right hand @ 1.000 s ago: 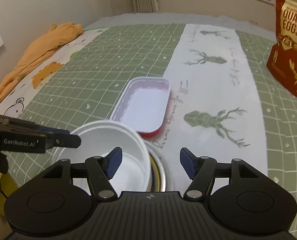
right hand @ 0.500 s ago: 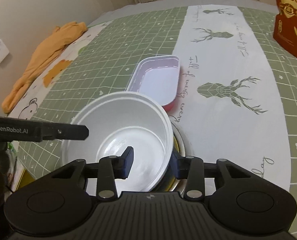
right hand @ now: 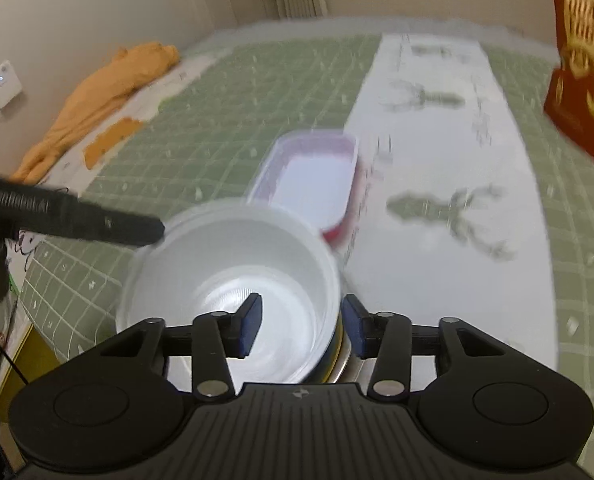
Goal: Organize plates and bowls
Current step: 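Grasp the red-sided rectangular foil tray with both grippers, then carry the foil tray over the stack and lower it onto the white bowl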
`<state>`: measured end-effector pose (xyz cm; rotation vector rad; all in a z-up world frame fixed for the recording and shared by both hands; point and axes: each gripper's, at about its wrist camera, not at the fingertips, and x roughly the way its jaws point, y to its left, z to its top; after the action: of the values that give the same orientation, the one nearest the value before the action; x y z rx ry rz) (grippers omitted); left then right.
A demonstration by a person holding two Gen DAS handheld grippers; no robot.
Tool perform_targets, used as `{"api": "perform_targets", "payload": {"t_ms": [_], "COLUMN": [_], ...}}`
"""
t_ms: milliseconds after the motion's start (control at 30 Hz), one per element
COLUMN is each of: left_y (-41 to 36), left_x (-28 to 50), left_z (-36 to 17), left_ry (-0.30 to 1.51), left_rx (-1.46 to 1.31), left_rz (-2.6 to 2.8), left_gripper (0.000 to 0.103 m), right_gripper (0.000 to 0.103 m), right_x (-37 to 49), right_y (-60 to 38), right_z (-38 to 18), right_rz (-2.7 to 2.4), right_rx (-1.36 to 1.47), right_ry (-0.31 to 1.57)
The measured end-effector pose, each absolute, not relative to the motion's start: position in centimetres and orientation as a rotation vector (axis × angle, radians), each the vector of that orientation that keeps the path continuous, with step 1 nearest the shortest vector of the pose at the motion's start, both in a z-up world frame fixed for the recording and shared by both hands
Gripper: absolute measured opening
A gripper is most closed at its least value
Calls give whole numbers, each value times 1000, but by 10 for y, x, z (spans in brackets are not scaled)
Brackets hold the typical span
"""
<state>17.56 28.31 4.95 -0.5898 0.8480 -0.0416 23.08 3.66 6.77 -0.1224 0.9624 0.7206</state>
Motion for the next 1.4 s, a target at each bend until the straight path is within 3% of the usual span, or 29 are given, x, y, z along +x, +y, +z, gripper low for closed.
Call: {"api": "perform_targets", "payload": {"t_ms": [133,267,433,567,633,733,967,1067,1400], "left_y": [306,321,333,339,339,335,323,316,279], "left_x": [188,226,280,311,321,332,344,344,304], "left_z": [57,39,-4,-34,-46,-60,-84,-71,44], "left_ry": [764,801,915,969,982,1011,1052,1032,823], "left_rx": [-563,-554,-566,-595,-601,-593,-597,-614,-497], "left_rz": [50,77,77,81,78,79,22,-26,-92], "left_gripper": [31,31,31,31,31,32,31,26,26], "right_gripper": [67,86,86,86,78,51,32,22,22], "right_x": [242,267,314,366,384,402,402,395,352], "right_y": [34,43,62,66,68,76,97,105,78], "right_z": [96,103,76,40,19,-11,-55,-51,63], "right_rz": [666,555,497,614,631,636,719,742,730], "right_rx": [-165,-270,-314,-109,-17,45,100,50,-25], "right_ry": [820,683,689,903,980,1069,1215,1191,892]}}
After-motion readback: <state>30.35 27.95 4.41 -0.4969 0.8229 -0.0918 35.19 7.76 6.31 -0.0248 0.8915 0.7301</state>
